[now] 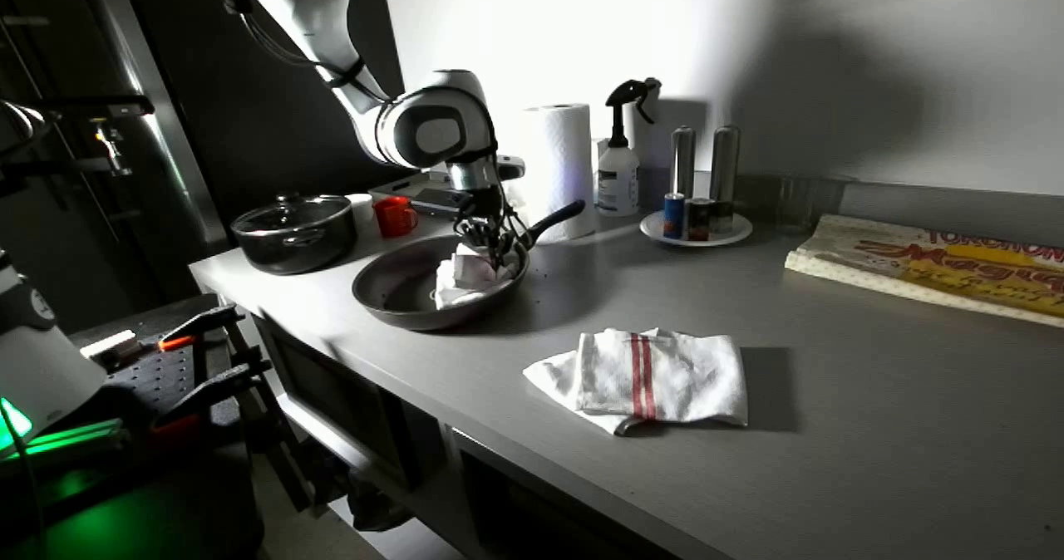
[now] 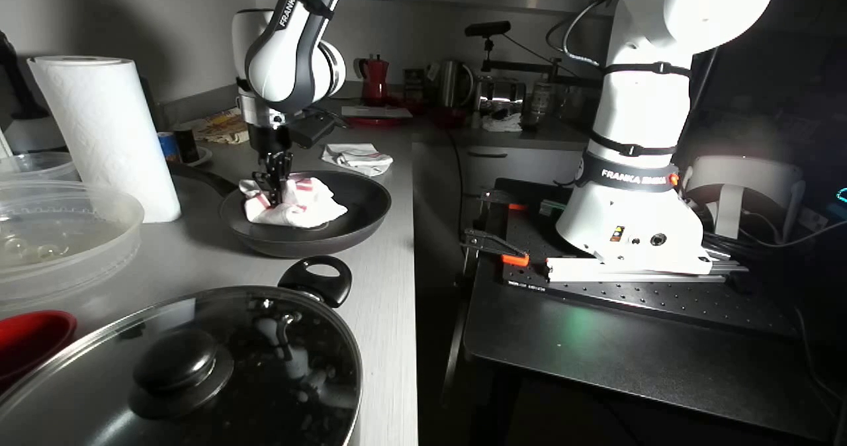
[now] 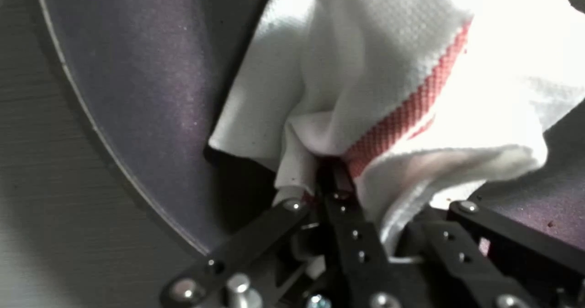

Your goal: Use the left towel to clean the pan

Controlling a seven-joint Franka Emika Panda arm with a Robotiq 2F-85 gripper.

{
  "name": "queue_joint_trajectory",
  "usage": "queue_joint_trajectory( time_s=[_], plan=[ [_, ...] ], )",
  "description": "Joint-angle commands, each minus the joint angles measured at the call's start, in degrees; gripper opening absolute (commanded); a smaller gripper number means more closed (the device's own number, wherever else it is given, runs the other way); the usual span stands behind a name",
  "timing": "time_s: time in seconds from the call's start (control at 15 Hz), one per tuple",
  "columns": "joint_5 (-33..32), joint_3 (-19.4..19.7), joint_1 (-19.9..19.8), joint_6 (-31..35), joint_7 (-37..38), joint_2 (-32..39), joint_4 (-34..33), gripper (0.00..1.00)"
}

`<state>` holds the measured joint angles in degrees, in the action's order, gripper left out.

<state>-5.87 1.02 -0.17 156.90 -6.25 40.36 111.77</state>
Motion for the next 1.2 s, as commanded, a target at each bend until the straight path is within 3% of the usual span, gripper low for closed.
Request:
queue_joint_trajectory(
  time_s=[0.0, 0.6, 1.13],
  plan=[
    [-2.47, 0.59, 1.21, 3.26, -0.69, 1.19, 1.15, 0.04],
    [-6.06, -0.27, -1.49, 10.58, -8.64, -1.26, 9.55, 0.04],
    [-16.11, 5.48, 5.21, 19.25, -10.26, -4.49, 20.02, 0.04]
  ],
)
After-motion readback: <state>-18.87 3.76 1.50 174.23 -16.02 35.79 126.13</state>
